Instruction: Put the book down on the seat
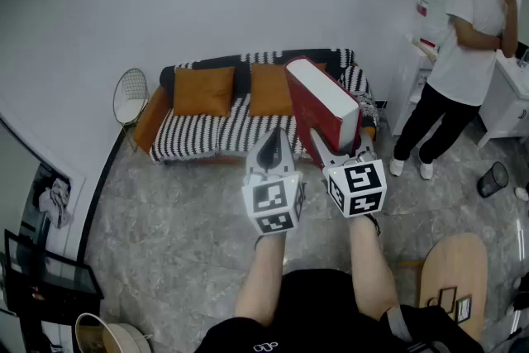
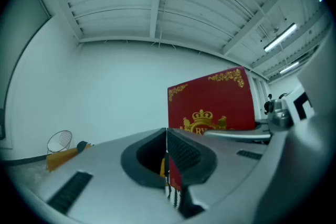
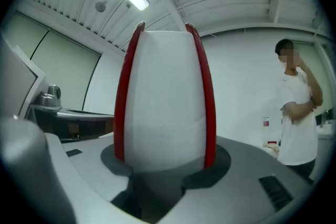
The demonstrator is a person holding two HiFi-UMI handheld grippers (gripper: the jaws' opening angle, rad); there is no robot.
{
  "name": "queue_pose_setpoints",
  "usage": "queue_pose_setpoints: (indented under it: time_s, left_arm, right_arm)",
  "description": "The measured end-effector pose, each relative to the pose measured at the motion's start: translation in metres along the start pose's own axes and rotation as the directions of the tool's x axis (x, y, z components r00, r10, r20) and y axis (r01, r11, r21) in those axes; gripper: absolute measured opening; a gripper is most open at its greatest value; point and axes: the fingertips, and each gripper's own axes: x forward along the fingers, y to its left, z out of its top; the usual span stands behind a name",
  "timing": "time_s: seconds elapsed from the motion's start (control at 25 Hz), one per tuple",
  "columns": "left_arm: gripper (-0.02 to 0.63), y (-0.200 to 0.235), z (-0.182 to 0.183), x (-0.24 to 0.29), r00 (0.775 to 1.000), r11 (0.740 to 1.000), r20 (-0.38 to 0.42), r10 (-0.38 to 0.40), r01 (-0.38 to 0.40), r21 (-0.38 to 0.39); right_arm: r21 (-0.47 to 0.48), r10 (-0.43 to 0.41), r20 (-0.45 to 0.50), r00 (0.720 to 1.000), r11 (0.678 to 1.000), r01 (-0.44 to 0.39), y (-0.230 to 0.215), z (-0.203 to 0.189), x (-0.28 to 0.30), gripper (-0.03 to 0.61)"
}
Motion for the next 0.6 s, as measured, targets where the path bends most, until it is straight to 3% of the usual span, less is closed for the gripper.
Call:
queue_pose_setpoints:
  time_s: [0.6]
  left_arm:
    - [0.014, -0.018, -0.005, 0.004, 0.999, 0.999, 0.011, -0.032, 0.032, 0.006]
  right_arm:
    - [0.037, -0.006, 0.019, 1.0, 0.999, 0.005, -0.014, 0.0, -0.009, 0.229]
